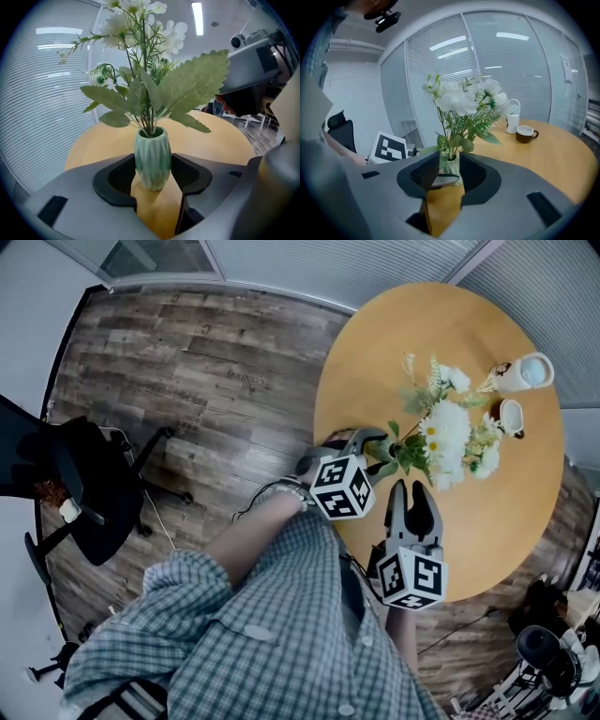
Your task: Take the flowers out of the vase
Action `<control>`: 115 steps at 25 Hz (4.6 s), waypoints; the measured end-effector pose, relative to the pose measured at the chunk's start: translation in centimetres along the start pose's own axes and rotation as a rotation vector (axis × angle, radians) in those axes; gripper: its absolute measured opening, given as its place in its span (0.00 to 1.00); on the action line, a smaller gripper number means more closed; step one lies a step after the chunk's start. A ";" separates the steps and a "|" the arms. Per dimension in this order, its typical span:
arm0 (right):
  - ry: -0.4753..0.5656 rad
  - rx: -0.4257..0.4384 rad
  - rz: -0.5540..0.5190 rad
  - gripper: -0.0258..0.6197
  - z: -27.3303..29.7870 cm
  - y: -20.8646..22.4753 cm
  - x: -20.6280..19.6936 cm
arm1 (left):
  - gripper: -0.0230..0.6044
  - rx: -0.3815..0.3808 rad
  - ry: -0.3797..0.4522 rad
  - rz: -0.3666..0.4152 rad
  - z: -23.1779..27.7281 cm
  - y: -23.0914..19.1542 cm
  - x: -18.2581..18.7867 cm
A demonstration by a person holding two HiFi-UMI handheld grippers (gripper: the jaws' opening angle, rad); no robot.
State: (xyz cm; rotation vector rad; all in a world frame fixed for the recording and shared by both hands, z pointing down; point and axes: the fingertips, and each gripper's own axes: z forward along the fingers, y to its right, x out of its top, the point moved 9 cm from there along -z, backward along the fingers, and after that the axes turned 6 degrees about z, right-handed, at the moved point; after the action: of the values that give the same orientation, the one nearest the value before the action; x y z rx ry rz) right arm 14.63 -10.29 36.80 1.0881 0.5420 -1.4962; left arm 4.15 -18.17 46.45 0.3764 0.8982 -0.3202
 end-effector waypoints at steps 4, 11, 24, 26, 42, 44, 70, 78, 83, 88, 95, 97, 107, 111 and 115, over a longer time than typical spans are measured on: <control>0.019 0.043 0.084 0.26 1.0 0.6 0.3 | 0.43 -0.003 -0.007 0.001 0.1 0.0 0.1; 0.058 0.053 0.146 0.30 2.7 0.6 0.9 | 0.43 0.002 -0.015 0.011 -0.3 0.2 0.1; 0.091 0.047 0.063 0.27 5.7 0.2 2.0 | 0.43 0.003 -0.004 -0.002 -0.5 0.1 -0.3; 0.096 0.053 0.062 0.17 5.7 0.2 2.0 | 0.43 0.005 -0.004 -0.004 -0.5 0.1 -0.2; 0.208 0.076 0.108 0.11 4.0 0.2 4.5 | 0.43 0.009 -0.004 -0.007 -0.6 0.0 -0.5; 0.229 0.078 0.109 0.11 3.4 0.2 5.2 | 0.43 0.009 -0.005 -0.008 -0.5 0.1 -0.5; 0.266 -0.091 0.193 0.10 -2.9 4.6 6.7 | 0.43 -0.001 -0.014 0.004 -0.6 0.1 -0.5; 0.092 -0.112 0.332 0.10 -0.7 8.1 1.6 | 0.43 0.002 -0.022 -0.002 0.0 0.0 0.1; 0.020 -0.075 0.386 0.10 0.7 8.6 -1.7 | 0.43 0.003 -0.025 -0.001 -0.4 0.2 -0.2; -0.077 -0.077 0.425 0.09 2.7 9.5 -4.4 | 0.43 0.005 -0.028 -0.004 -0.3 0.1 0.0; -0.157 -0.119 0.420 0.10 4.5 9.9 -7.3 | 0.43 0.006 -0.030 -0.004 -0.6 0.2 -0.2; -0.181 -0.125 0.375 0.10 4.7 9.8 -7.9 | 0.43 0.008 -0.032 -0.004 -0.7 0.3 -0.3; -0.199 -0.172 0.186 0.22 5.0 9.6 -8.3 | 0.43 0.012 -0.024 -0.008 -0.5 0.2 -0.1; -0.169 -0.173 0.224 0.25 4.1 9.8 -8.3 | 0.43 0.027 -0.013 -0.023 -0.5 0.3 -0.2; -0.142 -0.153 0.238 0.26 2.9 10.1 -8.1 | 0.43 0.020 -0.007 -0.042 -0.2 0.2 -0.2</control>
State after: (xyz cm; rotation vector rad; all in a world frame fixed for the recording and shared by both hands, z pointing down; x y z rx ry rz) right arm 22.53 -10.94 47.40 0.8869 0.4057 -1.2906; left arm 3.92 -17.90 46.50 0.3754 0.8973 -0.3694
